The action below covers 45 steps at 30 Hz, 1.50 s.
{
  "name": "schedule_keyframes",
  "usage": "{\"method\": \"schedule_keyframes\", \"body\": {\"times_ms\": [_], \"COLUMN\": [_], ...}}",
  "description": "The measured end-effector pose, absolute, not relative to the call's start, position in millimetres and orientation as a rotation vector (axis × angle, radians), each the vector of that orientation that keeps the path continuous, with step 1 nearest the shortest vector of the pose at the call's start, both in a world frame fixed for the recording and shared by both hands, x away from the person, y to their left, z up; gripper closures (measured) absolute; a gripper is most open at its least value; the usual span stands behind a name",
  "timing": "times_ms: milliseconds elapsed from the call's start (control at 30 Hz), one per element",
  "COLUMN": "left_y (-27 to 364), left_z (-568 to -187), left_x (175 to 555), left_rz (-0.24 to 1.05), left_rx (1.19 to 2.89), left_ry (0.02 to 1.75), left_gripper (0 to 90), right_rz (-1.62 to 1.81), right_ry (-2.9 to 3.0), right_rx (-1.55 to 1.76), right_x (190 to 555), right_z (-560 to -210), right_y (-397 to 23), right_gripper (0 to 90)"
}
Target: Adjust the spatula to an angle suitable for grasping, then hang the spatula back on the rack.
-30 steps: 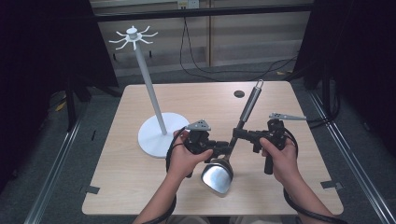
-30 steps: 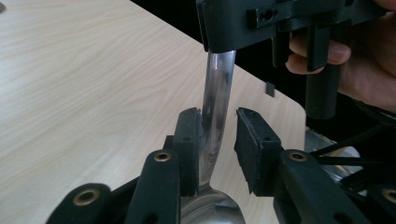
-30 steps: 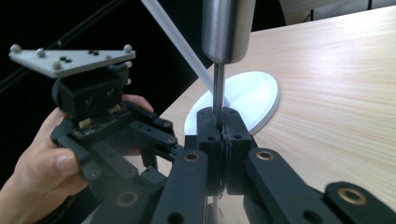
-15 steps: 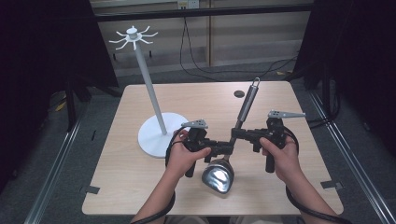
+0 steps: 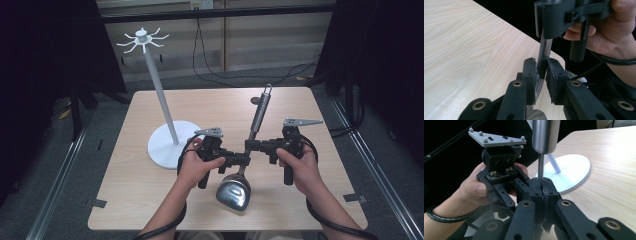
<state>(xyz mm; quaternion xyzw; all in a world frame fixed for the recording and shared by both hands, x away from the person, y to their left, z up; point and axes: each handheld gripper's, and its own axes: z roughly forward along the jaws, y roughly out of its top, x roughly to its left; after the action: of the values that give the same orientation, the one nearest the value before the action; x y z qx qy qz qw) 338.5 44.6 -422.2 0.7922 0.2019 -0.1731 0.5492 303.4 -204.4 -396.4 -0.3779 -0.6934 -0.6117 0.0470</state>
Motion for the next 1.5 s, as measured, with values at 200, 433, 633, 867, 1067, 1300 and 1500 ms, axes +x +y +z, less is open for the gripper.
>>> {"method": "schedule_keyframes", "body": {"times_ms": [200,433,633,867,1067,1300,1500], "left_y": [44.5,48.2,51.6,53.2,52.0,58.4,67.9], "left_z": [-417.8,-411.8,-406.0,-405.1,-406.4,-403.5,-400.5], "left_x": [335.5,334.4,332.5,331.3,329.6,331.0,332.4], "left_rz": [-0.375,-0.375,-0.364,-0.329,-0.301,-0.252,-0.217], "left_rx": [1.885,1.885,1.879,1.902,1.926,1.915,1.888], "left_ry": [0.434,0.441,0.461,0.475,0.484,0.507,0.529], "left_gripper": [81.8,85.2,88.5,88.6,88.6,88.7,88.6], "right_rz": [-1.875,-1.902,-1.927,-1.958,-1.999,-2.0,-1.928], "right_ry": [-2.085,-2.094,-2.083,-2.088,-2.107,-2.118,-2.227], "right_rx": [-1.129,-1.074,-1.045,-1.081,-1.123,-1.172,-1.219], "right_x": [305.3,306.5,308.0,305.3,304.7,303.5,302.0], "right_z": [-396.6,-392.6,-389.4,-389.8,-386.7,-390.6,-403.5], "right_y": [-204.1,-199.3,-194.5,-189.9,-195.4,-205.0,-212.7], "right_gripper": [88.1,85.6,81.8,79.6,72.7,59.3,45.0]}}
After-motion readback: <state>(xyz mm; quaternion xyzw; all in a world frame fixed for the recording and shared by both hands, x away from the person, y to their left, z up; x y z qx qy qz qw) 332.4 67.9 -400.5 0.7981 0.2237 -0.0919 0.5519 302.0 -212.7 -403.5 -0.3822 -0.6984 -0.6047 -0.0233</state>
